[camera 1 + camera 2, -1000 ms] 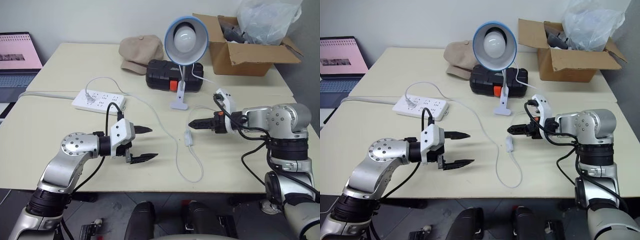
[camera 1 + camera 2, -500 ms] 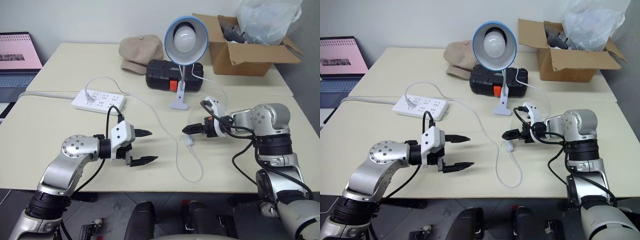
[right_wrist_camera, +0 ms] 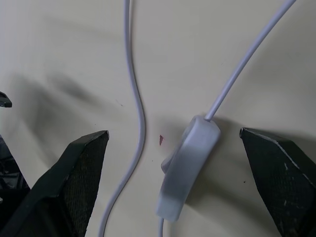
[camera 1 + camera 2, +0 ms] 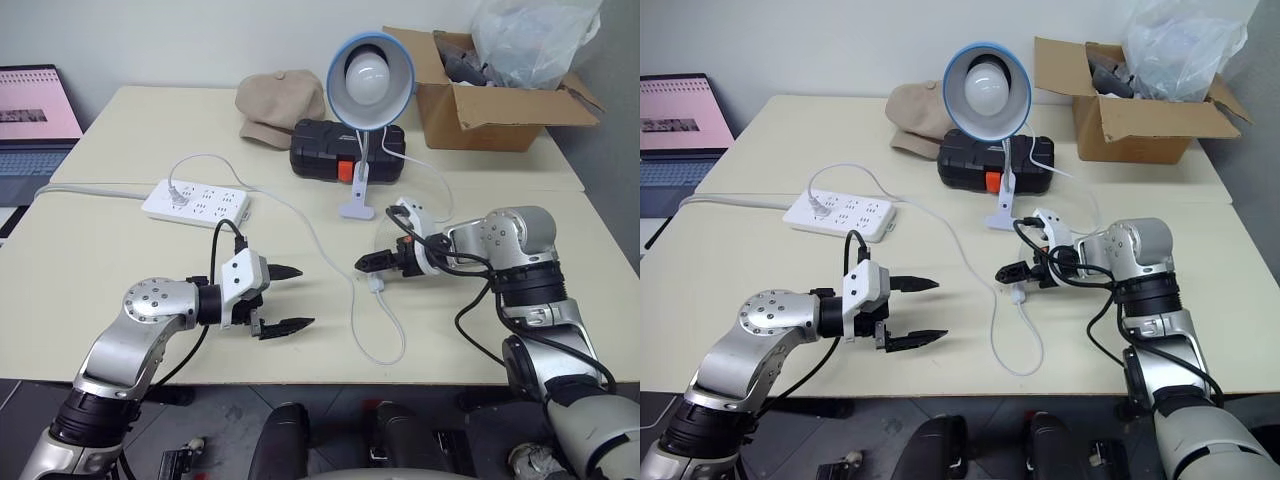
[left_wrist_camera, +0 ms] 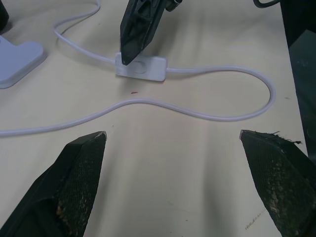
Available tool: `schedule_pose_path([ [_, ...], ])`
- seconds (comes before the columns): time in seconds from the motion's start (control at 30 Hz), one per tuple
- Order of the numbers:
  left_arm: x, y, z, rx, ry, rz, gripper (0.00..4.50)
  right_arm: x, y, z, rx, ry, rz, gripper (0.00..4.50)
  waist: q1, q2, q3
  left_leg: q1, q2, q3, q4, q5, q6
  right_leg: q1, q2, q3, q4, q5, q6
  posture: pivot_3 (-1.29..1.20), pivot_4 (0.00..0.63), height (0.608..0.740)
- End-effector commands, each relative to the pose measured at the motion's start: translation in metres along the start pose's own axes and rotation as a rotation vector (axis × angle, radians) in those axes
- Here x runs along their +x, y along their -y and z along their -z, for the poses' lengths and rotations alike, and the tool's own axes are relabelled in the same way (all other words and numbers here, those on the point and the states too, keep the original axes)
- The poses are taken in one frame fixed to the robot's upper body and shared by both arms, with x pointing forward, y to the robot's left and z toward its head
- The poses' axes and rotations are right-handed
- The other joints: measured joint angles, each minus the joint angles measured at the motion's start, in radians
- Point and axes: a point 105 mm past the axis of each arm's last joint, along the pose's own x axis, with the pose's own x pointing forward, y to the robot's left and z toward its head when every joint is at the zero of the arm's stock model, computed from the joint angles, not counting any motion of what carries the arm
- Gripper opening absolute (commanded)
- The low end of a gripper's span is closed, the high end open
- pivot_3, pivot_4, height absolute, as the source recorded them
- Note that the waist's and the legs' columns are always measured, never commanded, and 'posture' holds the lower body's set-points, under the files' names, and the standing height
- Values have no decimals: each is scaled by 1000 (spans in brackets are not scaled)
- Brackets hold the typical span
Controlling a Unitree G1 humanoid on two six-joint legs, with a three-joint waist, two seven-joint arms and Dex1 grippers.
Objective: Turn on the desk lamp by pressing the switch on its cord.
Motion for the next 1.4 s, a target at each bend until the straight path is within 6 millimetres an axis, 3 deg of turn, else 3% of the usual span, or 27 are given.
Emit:
schedule_pose_path([
  [0.03,-3,0,-11,46,32,-12,4500,-2,-4,-8,-27,21,-7,4478,0,0,0,0,0,0,0,0,0,0,0,0,0,0,0,0,150,740],
  [0.13,-3,1,-10,47,29,-14,4500,-1,-3,-8,-31,19,-4,4296,0,0,0,0,0,0,0,0,0,0,0,0,0,0,0,0,150,740],
  [0.57,-3,0,-8,55,22,-11,4500,1,4,-11,-20,44,13,1164,0,0,0,0,0,0,0,0,0,0,0,0,0,0,0,0,150,740],
  [0.7,-4,-4,-8,63,21,-24,4500,-3,4,-15,-18,74,3,418,0,0,0,0,0,0,0,0,0,0,0,0,0,0,0,0,150,740],
  [0.93,-11,-37,-13,55,17,-144,4500,-25,8,-34,-63,231,4,397,5,0,0,0,0,0,0,0,0,0,0,0,0,0,0,0,150,740],
  [1.07,-9,-53,-34,-8,104,-167,4500,-47,1,-46,-155,411,-51,397,7,0,0,-2,0,0,0,0,0,-2,0,-1,-1,0,0,0,150,740],
  [1.27,7,-53,-69,-170,234,-28,4500,-69,-15,-50,-191,562,-151,397,2,0,0,-2,0,0,0,0,0,-1,0,0,-1,0,1,0,150,740],
  [1.4,23,-43,-86,-253,282,108,4500,-83,-36,-49,-240,628,-245,397,0,0,0,-2,0,-1,0,0,0,-1,1,-1,0,0,1,0,150,740],
])
